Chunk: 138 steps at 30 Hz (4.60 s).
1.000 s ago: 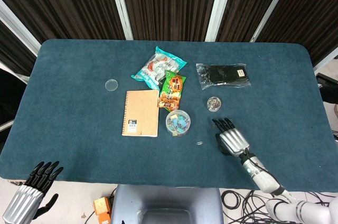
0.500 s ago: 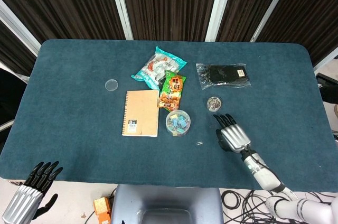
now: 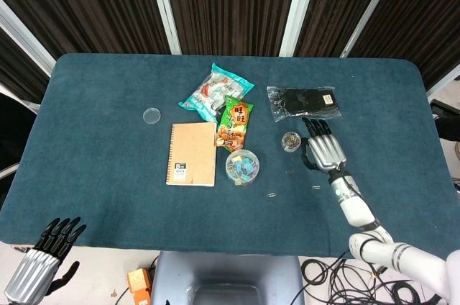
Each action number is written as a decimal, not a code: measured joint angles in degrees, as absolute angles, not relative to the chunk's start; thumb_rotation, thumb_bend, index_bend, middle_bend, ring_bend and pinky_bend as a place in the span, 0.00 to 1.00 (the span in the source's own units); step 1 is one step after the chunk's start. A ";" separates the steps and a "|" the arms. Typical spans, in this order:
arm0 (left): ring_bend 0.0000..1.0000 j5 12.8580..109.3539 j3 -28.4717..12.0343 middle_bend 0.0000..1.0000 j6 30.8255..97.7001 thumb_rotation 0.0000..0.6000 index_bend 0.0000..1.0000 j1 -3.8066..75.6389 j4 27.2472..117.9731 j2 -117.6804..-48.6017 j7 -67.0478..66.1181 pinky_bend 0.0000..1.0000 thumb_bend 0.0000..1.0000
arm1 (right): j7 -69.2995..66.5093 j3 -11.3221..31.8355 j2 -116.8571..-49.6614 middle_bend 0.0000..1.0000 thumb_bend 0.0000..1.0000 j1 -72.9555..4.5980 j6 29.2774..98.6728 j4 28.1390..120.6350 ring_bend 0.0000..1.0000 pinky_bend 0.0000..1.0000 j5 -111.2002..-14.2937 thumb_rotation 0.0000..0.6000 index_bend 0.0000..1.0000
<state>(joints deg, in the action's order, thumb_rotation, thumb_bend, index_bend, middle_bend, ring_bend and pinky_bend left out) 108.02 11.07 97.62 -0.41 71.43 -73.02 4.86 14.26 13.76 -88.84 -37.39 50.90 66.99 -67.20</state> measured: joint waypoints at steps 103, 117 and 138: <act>0.00 107.67 10.82 0.00 96.03 1.00 0.00 -0.15 74.44 -72.05 2.72 0.00 0.38 | 9.40 2.25 -87.55 0.00 0.31 -30.06 55.81 65.06 0.00 0.00 -79.15 1.00 0.67; 0.00 107.16 10.62 0.00 95.85 1.00 0.00 -0.14 74.28 -71.97 3.18 0.00 0.38 | 7.92 6.27 -88.26 0.00 0.31 -32.23 53.60 64.01 0.00 0.00 -75.59 1.00 0.67; 0.00 105.76 10.03 0.00 92.83 1.00 0.00 1.15 75.76 -71.46 2.18 0.00 0.38 | 13.46 16.09 -92.89 0.00 0.31 -41.52 46.85 57.81 0.00 0.00 -62.78 1.00 0.66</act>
